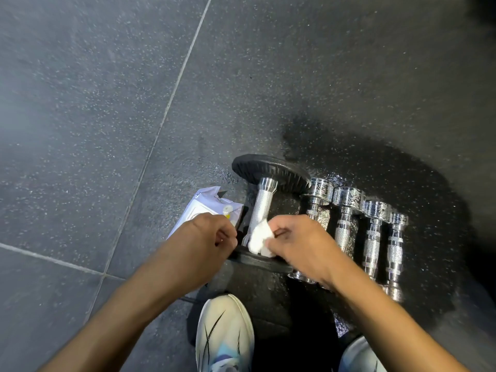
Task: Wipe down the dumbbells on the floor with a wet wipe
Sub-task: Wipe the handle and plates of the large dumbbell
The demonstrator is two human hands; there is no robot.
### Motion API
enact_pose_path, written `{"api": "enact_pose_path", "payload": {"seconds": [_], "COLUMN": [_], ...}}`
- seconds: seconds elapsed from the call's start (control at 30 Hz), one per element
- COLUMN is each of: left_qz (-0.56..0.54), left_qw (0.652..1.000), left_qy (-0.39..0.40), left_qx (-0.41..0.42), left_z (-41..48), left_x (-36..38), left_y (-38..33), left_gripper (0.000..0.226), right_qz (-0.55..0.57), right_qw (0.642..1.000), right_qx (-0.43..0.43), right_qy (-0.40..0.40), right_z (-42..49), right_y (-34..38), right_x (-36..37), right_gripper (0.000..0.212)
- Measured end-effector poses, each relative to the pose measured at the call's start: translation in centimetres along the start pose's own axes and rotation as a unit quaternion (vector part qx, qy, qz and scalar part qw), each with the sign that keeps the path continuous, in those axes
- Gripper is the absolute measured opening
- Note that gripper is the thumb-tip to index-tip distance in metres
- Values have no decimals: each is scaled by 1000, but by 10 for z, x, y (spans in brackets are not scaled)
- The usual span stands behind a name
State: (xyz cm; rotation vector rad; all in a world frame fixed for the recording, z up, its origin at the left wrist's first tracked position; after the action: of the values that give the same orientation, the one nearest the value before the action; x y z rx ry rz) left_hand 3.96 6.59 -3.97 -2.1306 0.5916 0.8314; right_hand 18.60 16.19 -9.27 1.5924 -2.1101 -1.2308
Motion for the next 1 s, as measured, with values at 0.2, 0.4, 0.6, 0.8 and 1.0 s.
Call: {"api": "enact_pose_path", "payload": {"seconds": [0.2,0.4,0.6,0.8,1.0], "left_qz": [59,88,53,69,65], "left_qw": [998,993,992,982,976], "left_qy": [-38,-69,-103,-164,-203], "left_qx": [9,36,53,69,51], "left_z": [-10,-13,-8,-12,-14], "left_x": [2,4,11,15,19], "left_y": [-6,-10,0,1,1], "left_gripper": [20,20,24,24,15], "right_qz": [-138,-249,161,554,626], "right_qw": [967,963,982,821,773], "right_qx": [-209,-104,90,134,83], "right_qy": [-45,19,-29,31,63], "right_z": [5,16,19,35,53], "right_y": [42,16,-29,-27,-21], "right_x": [25,11,13,33,28], "right_gripper": [10,18,17,26,41]}}
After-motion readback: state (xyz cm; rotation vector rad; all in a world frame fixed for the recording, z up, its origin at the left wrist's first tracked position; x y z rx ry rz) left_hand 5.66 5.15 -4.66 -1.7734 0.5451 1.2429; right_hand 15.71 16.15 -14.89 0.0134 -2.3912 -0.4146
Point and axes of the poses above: each hand's wrist, its own z-axis towards the middle knuckle, its own x-axis out of the palm, y = z × x, the point moved 8 cm from there along z, towards the middle knuckle, and after that the axes turned 2 degrees about z, right-handed, at the moved point
